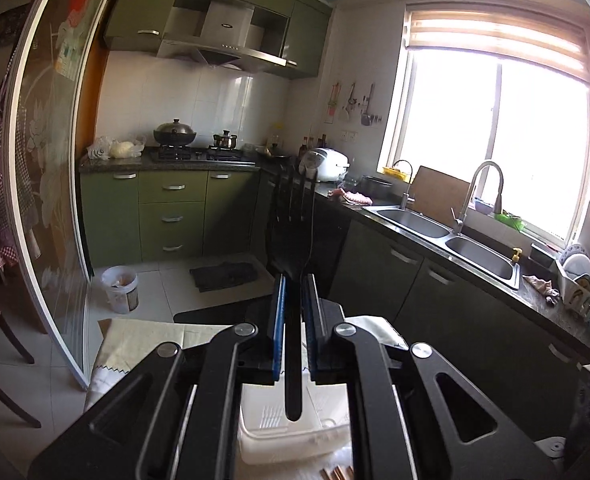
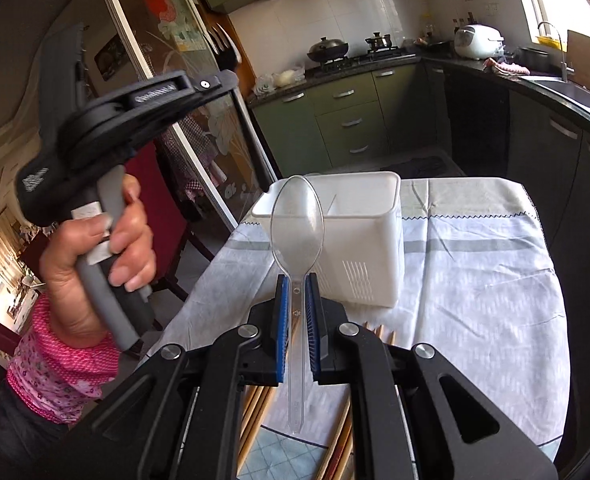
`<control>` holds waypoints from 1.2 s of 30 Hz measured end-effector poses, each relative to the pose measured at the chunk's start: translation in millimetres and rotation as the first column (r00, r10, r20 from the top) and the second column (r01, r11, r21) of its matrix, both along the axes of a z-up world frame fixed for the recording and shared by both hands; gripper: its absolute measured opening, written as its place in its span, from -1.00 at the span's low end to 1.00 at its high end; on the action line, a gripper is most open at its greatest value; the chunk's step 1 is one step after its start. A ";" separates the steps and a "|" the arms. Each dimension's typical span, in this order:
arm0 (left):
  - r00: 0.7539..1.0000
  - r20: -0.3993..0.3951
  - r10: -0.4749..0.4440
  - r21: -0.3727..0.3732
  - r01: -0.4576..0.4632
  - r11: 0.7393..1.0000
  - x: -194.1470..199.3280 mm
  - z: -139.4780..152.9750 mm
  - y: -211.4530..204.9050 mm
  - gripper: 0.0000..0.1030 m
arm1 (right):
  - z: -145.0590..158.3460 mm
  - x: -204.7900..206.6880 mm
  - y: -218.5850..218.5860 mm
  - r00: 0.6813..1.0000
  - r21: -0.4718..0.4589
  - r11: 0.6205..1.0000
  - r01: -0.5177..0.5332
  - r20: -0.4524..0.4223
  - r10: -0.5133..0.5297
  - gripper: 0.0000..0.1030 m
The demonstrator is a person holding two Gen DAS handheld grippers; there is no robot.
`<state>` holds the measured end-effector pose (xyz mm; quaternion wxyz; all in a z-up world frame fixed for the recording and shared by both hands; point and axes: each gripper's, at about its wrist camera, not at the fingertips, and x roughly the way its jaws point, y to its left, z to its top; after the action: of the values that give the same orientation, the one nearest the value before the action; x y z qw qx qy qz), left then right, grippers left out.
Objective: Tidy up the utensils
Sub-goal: 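Carry the fork and spoon over the white caddy and drop them in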
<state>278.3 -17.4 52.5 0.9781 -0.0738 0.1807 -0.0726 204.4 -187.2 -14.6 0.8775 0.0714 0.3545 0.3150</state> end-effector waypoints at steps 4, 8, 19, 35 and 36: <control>1.000 -0.005 0.018 0.033 -0.018 0.999 24.2 -24.1 -8.0 -0.83 | 28.6 -6.6 -41.5 0.999 0.014 1.000 0.017 0.033 -0.018 -0.82; 0.998 -0.060 0.011 0.023 -0.010 1.000 30.2 -48.8 -6.2 -0.83 | 41.7 -7.8 -58.8 0.998 0.025 0.999 0.035 0.060 -0.036 -0.82; 0.996 -0.090 0.020 0.005 -0.020 1.000 -13.5 -54.8 16.9 -0.83 | 105.1 56.5 -61.9 0.967 0.165 0.978 0.125 0.198 -0.157 -0.82; 0.972 -0.235 -0.001 0.123 0.031 0.992 -71.7 -86.4 26.1 -0.83 | 34.8 106.8 -32.2 0.941 0.007 0.972 0.233 0.252 -0.227 -0.81; 0.969 -0.248 0.001 0.125 0.031 0.992 -71.2 -88.1 26.5 -0.83 | 30.6 105.1 -30.9 0.943 -0.007 0.974 0.229 0.251 -0.219 -0.79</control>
<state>207.1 9.1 -35.5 0.9501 -0.0183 0.3059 -0.0586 309.4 -218.0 16.0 0.9462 0.0554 0.2372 0.2132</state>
